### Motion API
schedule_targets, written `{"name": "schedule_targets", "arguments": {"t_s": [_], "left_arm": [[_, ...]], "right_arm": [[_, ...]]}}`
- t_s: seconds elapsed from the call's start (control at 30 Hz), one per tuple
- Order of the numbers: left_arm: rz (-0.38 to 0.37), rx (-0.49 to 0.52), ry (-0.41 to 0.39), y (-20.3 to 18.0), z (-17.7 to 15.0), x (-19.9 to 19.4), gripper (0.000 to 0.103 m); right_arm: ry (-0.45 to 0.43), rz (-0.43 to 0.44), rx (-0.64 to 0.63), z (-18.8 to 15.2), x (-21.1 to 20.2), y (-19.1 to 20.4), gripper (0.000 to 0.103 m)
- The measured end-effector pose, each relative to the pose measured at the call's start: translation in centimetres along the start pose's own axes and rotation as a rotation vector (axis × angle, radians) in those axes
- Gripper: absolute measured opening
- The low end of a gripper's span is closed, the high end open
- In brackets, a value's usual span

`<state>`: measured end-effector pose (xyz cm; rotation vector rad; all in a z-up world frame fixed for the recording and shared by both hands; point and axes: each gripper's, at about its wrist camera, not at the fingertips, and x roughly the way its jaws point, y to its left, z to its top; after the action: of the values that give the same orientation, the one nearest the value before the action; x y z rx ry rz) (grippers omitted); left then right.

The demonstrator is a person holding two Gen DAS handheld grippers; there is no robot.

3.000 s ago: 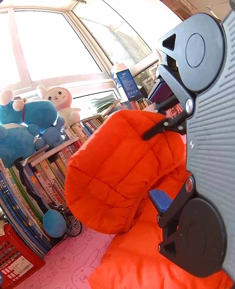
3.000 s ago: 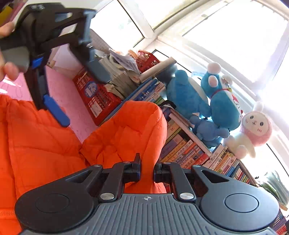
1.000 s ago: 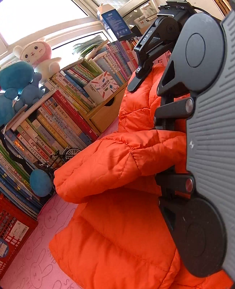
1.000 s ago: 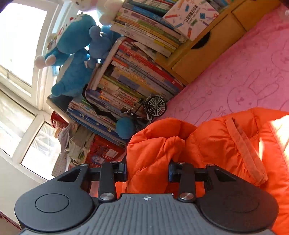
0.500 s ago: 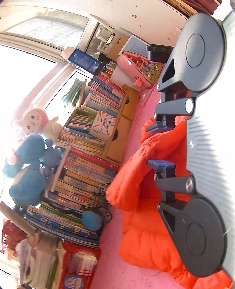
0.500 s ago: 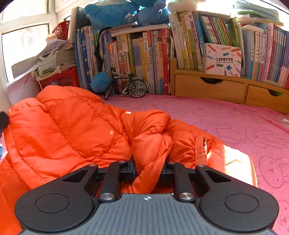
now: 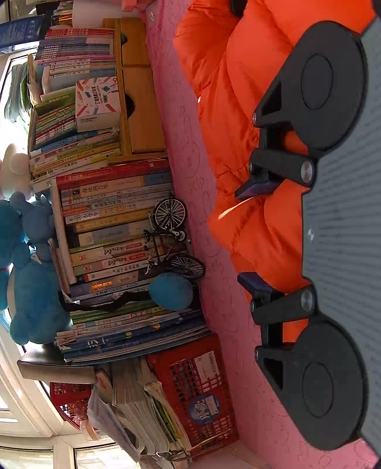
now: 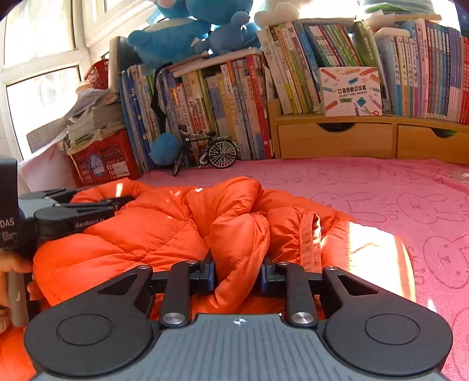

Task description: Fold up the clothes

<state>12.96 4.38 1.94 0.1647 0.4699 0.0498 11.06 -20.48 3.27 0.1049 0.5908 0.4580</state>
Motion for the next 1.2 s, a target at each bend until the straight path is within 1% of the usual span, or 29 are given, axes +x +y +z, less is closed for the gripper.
{"name": "schedule_targets", "arguments": {"t_s": [0.07,0.13,0.2,0.23,0.3,0.37,0.5,0.7,0.93,1.03,1.13,1.2], "left_arm": [[-0.004,-0.029,0.005,0.5,-0.8,-0.7,0.057],[0.002,-0.033,0.006,0.5,-0.9,-0.9,0.060],[0.009,-0.030,0.008,0.3,-0.8,-0.8,0.060],[0.012,-0.029,0.009,0.2,-0.8,-0.8,0.060],[0.018,-0.026,0.010,0.0,-0.7,-0.7,0.061],[0.023,-0.025,0.013,-0.1,-0.6,-0.5,0.062],[0.024,-0.030,0.018,0.0,-0.6,-0.4,0.064],[0.023,-0.031,0.024,0.0,-0.6,-0.3,0.064],[0.019,-0.041,0.029,0.1,-0.8,-0.1,0.065],[0.017,-0.046,0.033,0.1,-0.9,0.0,0.066],[0.013,-0.053,0.039,0.2,-0.9,0.1,0.066],[0.010,-0.058,0.043,0.3,-0.9,0.2,0.066]], "right_arm": [[-0.002,-0.008,0.000,0.0,-0.1,-0.1,0.033],[0.000,-0.056,-0.046,0.0,0.0,0.6,0.039],[0.014,-0.135,-0.119,0.1,0.1,2.0,0.048],[0.022,-0.179,-0.161,0.1,0.3,2.8,0.049],[0.033,-0.235,-0.223,0.1,0.4,4.1,0.051],[0.035,-0.265,-0.257,0.1,0.4,4.7,0.053],[0.032,-0.308,-0.301,-0.1,0.1,5.4,0.058],[0.041,-0.347,-0.328,0.1,-0.7,5.6,0.065],[0.043,-0.418,-0.412,0.3,-1.5,7.1,0.070],[0.040,-0.435,-0.440,0.4,-1.9,7.5,0.072],[0.021,-0.453,-0.440,1.0,-3.3,7.9,0.072],[-0.042,-0.408,-0.392,2.1,-5.5,8.2,0.074]]}}
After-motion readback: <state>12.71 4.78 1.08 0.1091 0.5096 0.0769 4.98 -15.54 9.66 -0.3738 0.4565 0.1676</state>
